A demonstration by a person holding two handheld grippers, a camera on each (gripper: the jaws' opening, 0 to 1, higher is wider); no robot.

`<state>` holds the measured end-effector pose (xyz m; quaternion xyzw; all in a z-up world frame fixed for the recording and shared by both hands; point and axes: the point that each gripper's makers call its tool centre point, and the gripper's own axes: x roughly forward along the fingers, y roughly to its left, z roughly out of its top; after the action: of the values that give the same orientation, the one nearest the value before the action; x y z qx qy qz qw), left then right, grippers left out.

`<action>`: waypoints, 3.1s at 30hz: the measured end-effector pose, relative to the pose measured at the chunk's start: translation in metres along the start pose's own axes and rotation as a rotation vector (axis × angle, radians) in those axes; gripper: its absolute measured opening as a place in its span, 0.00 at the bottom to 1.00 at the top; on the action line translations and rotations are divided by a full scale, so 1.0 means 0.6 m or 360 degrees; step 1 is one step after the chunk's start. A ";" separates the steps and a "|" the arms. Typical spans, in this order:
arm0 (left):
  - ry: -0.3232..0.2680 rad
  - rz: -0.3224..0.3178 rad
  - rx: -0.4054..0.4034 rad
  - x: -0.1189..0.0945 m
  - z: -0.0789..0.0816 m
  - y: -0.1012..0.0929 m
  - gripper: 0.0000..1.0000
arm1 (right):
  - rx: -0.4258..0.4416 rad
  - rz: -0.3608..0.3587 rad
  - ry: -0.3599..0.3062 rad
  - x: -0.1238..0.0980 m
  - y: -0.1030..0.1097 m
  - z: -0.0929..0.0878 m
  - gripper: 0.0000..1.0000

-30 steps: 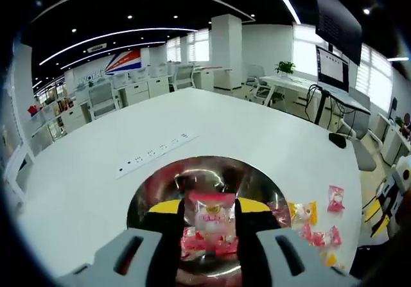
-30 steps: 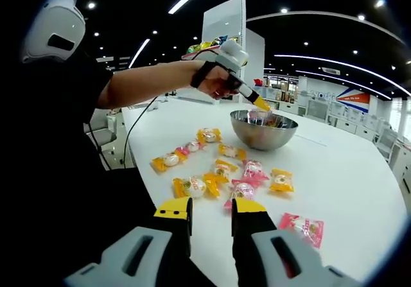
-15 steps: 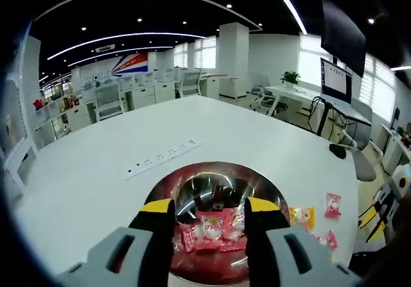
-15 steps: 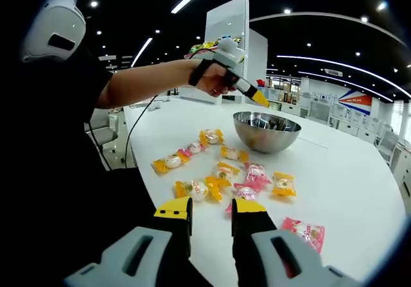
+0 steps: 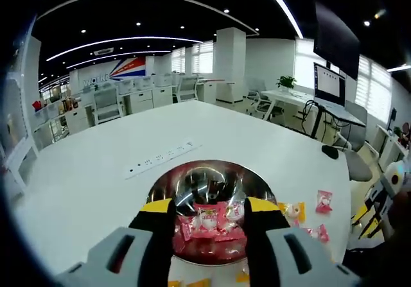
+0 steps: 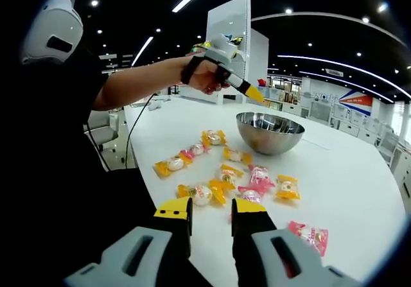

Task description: Pick up the marshmallows scattered on the table and place them into the bowl on the table

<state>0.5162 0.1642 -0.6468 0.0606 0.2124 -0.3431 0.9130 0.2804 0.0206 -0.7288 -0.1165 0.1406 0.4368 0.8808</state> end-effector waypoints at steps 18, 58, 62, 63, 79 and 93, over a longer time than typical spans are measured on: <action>-0.0231 0.0112 0.0051 -0.130 -0.006 0.037 0.46 | 0.0043 -0.0030 -0.0010 0.014 -0.020 -0.003 0.25; -0.0490 0.0037 -0.0060 -0.325 -0.158 -0.076 0.51 | -0.0001 -0.0073 0.0033 0.018 -0.069 0.016 0.25; -0.0437 0.0056 -0.0054 -0.334 -0.182 -0.075 0.52 | -0.0022 -0.0077 0.0043 0.013 -0.074 0.020 0.25; -0.0426 0.0055 -0.0051 -0.336 -0.188 -0.076 0.53 | -0.0036 -0.0075 0.0050 0.011 -0.076 0.020 0.26; -0.0322 0.0053 -0.0030 -0.346 -0.225 -0.099 0.54 | -0.0121 -0.0066 0.0145 -0.009 -0.100 0.020 0.27; -0.0320 0.0022 -0.0059 -0.348 -0.231 -0.108 0.54 | -0.0356 0.0213 0.0562 -0.015 -0.145 -0.035 0.31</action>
<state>0.2850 0.2761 -0.6797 0.0105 0.1256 -0.3372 0.9329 0.3421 -0.0443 -0.7380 -0.2787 0.2508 0.4800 0.7931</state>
